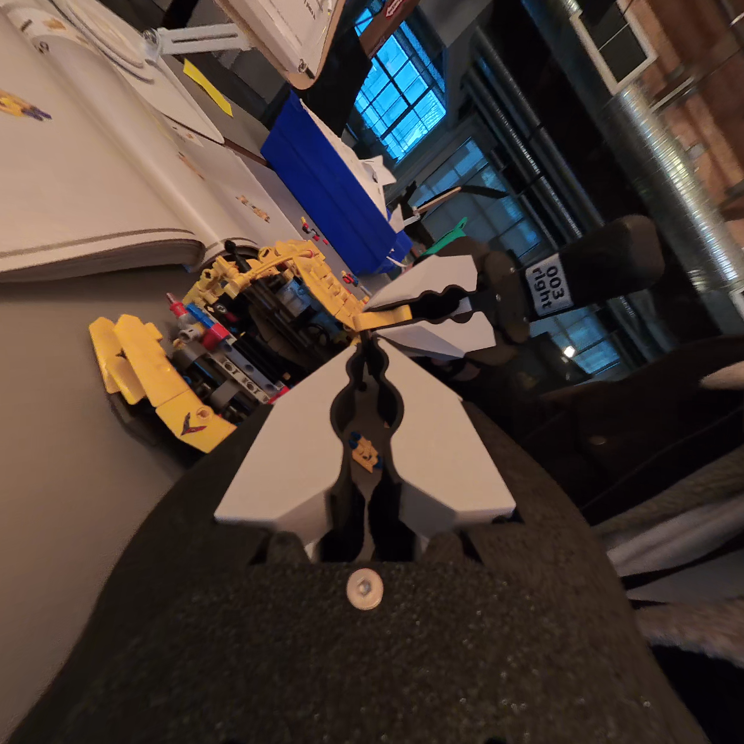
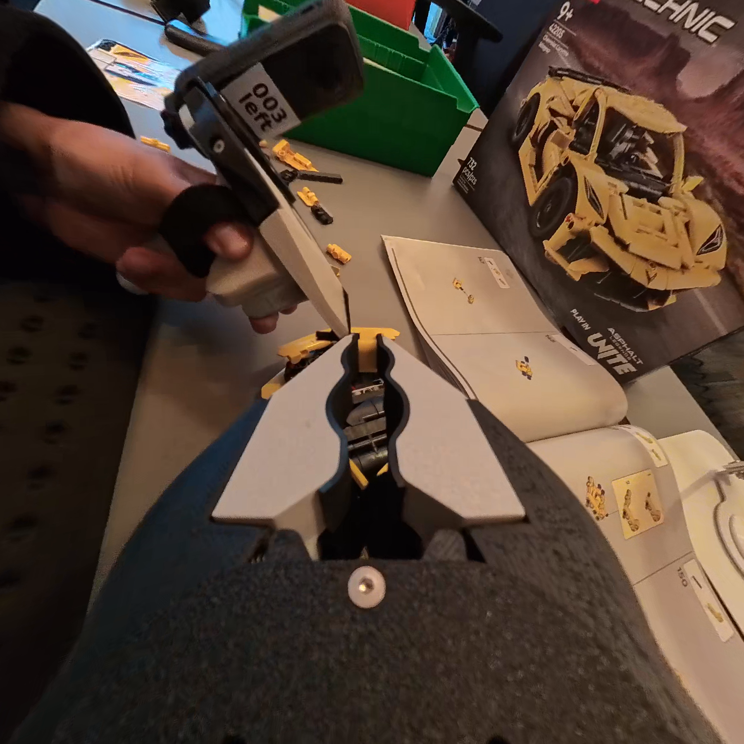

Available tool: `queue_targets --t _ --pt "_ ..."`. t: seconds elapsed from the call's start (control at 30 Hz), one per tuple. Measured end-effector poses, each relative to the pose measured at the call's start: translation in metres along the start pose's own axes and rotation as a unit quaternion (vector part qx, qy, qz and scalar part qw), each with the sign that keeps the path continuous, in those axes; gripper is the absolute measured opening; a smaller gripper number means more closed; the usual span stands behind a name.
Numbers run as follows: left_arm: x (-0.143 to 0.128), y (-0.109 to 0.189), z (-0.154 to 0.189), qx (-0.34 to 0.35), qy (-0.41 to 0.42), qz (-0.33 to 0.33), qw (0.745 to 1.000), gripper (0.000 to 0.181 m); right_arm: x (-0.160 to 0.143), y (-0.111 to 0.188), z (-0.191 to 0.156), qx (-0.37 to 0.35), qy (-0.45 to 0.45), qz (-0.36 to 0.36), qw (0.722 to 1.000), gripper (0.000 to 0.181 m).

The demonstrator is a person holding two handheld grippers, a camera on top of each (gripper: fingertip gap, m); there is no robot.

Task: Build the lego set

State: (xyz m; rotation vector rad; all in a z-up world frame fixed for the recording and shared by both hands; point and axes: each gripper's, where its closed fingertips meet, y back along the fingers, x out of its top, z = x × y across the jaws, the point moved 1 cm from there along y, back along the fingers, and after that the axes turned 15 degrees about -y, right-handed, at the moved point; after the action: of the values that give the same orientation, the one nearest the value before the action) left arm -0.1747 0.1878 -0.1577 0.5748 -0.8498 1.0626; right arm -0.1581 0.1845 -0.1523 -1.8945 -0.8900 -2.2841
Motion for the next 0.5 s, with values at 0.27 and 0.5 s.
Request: queue_targets --t 0.27,0.5 --pt "0.0014 0.0003 0.004 -0.02 0.01 0.009 1.0 0.002 0.0022 0.0024 -0.0021 0.029 -0.033 0.015 0.999 0.007" --pt "0.0038 0.0016 0.0064 -0.051 0.052 0.029 0.997 0.001 0.0053 0.0039 -0.004 0.022 0.003 0.029 0.999 0.006"
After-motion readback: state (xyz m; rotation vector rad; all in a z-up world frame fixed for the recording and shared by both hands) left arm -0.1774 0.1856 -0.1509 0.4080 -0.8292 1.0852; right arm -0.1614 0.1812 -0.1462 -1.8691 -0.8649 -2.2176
